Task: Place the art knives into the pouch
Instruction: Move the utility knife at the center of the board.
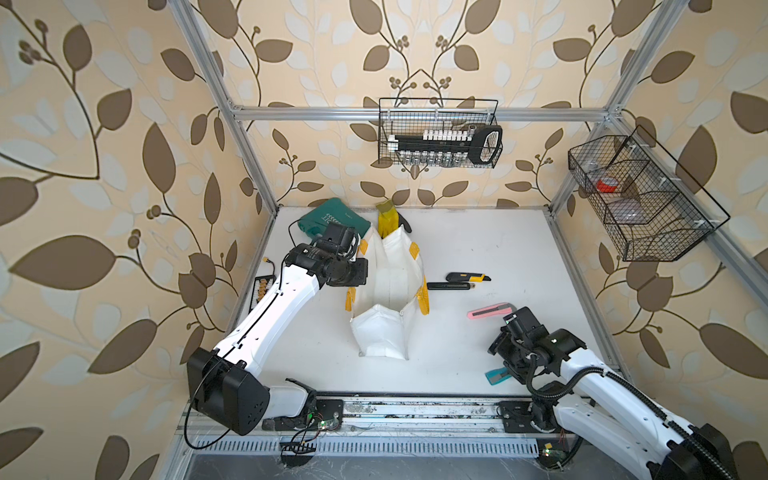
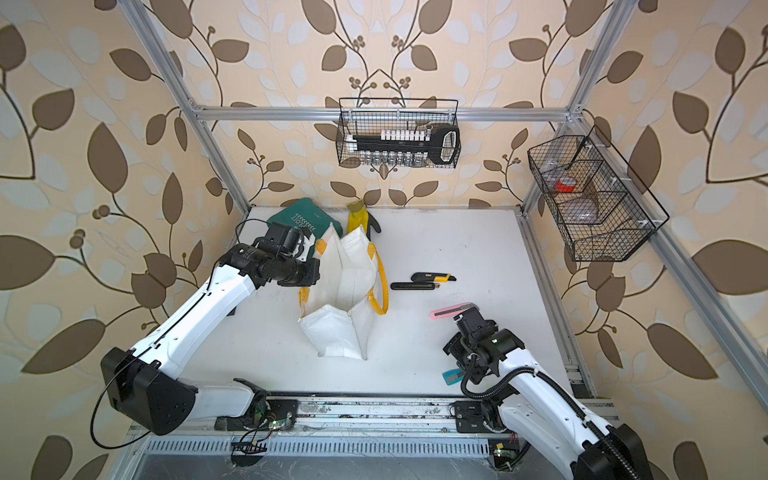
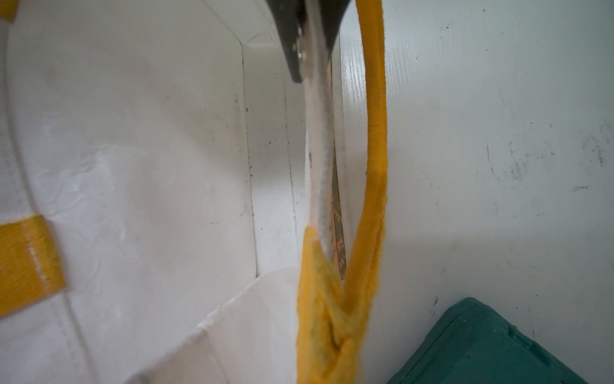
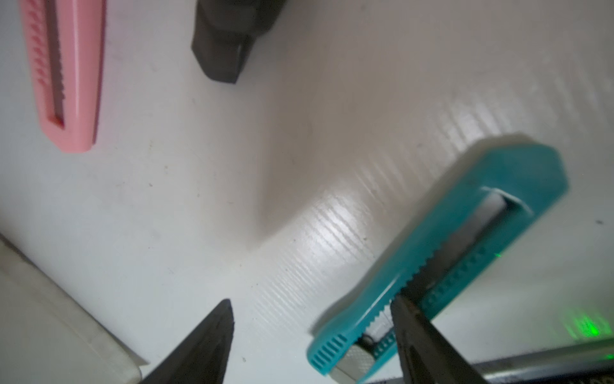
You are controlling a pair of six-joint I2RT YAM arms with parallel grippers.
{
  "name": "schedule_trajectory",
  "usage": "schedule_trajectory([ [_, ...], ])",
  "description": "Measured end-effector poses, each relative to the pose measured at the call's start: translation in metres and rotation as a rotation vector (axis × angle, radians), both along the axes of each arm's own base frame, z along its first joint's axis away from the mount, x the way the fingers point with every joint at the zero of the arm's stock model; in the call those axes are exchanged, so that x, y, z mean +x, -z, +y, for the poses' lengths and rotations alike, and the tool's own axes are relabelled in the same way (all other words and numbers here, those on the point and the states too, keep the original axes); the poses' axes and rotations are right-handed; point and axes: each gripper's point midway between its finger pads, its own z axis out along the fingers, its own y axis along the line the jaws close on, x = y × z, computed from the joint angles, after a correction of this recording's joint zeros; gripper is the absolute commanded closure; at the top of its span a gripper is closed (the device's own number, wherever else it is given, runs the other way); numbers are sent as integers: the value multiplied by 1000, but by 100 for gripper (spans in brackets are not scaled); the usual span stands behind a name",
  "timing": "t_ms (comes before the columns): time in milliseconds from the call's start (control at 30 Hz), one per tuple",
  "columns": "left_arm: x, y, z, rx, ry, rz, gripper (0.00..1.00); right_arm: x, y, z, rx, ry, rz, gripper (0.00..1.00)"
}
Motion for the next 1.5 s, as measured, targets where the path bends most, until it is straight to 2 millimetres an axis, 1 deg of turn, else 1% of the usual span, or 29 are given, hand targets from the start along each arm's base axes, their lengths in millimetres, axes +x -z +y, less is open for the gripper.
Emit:
schedule_trajectory([
  [333,0,1,0,0,0,-1,100,4,1,-1,-16,-24,9,25],
  [500,0,1,0,0,0,-1,100,14,1,6,-13,-50,16,25],
  [800,0,1,0,-1,0,-3,100,42,1,20,-16,-110,28,26],
  [900,0,1,0,0,0,-3,100,54,0,25,-22,-135,27,26],
  [1033,0,1,0,1,0,-3,100,76,-2,34,-39,-182,19,27],
  [1133,0,1,0,1,0,-3,100,92,-5,45,-65,-237,7,31],
  [1200,0,1,0,1,0,-3,100,98,-4,52,-81,-271,5,37],
  [1267,0,1,0,1,0,-3,100,99,0,57,-98,-298,11,45],
  [1500,0,1,0,1,0,-3,100,93,1,66,-124,-345,-8,45],
])
